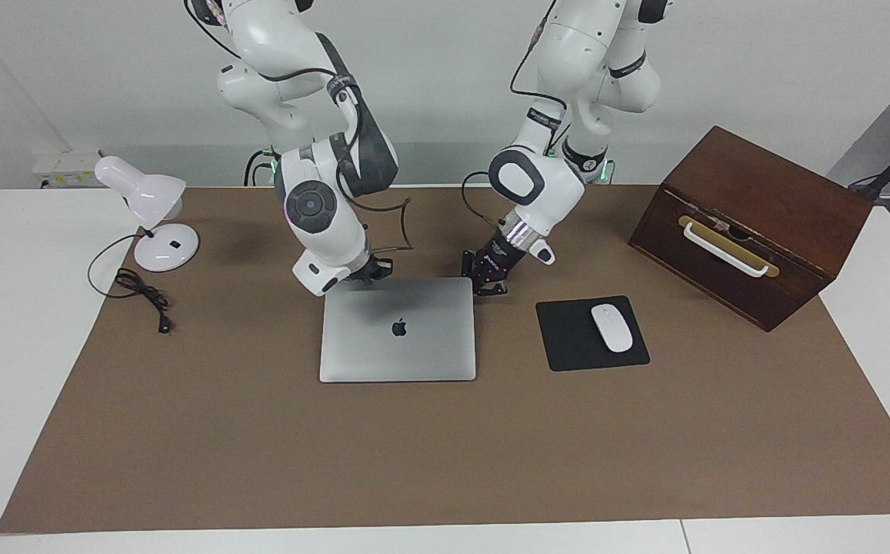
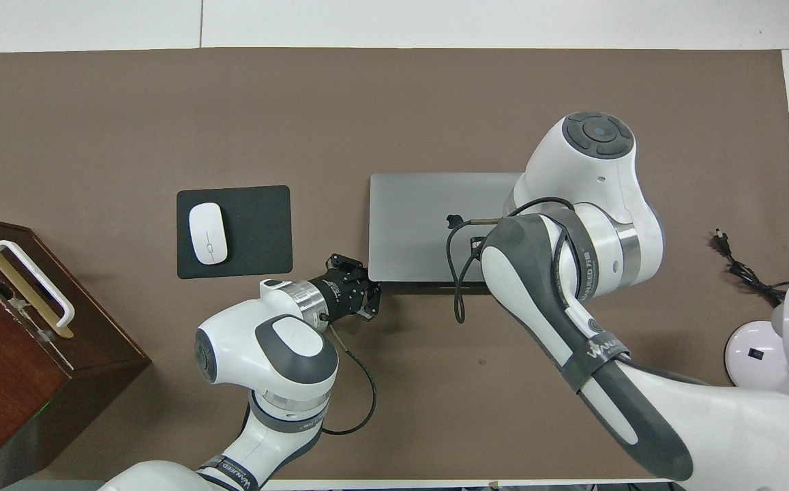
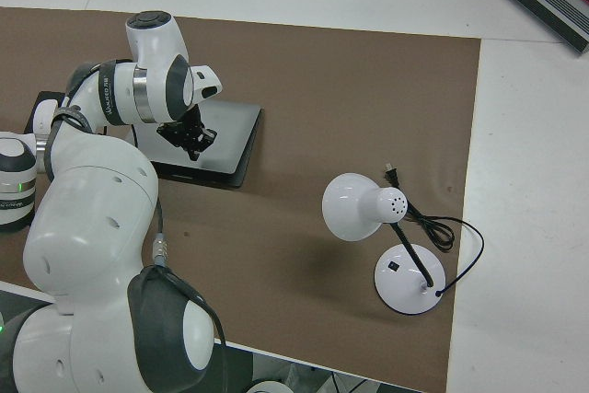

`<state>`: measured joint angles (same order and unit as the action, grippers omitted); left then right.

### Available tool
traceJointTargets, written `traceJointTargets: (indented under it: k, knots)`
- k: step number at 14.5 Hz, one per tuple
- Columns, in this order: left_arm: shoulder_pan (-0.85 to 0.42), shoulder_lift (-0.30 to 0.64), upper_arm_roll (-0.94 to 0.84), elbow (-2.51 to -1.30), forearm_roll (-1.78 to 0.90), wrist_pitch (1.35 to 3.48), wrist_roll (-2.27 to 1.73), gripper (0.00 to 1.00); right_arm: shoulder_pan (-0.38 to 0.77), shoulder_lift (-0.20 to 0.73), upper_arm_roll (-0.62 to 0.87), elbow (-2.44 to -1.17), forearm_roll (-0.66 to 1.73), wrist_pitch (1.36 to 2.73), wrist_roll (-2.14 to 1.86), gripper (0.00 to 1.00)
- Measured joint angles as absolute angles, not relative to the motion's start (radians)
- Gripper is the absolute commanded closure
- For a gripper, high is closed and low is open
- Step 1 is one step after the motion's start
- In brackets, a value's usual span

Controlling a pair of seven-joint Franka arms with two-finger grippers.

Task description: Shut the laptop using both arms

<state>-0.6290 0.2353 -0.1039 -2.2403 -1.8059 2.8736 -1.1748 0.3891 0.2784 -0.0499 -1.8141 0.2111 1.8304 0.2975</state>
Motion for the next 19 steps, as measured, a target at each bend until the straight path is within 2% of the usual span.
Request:
traceJointTargets:
  k: [14, 19]
  knots:
    - [-0.569, 0.235, -0.100, -2.244, -1.806, 2.850, -1.158, 1.00, 0.384, 0.249, -0.091, -1.751, 0.211, 1.766, 0.298, 1.00]
    - [-0.545, 0.222, -0.099, -2.242, -1.806, 2.832, -1.157, 1.00, 0.318, 0.236, -0.100, -1.673, 0.211, 1.704, 0.285, 1.00]
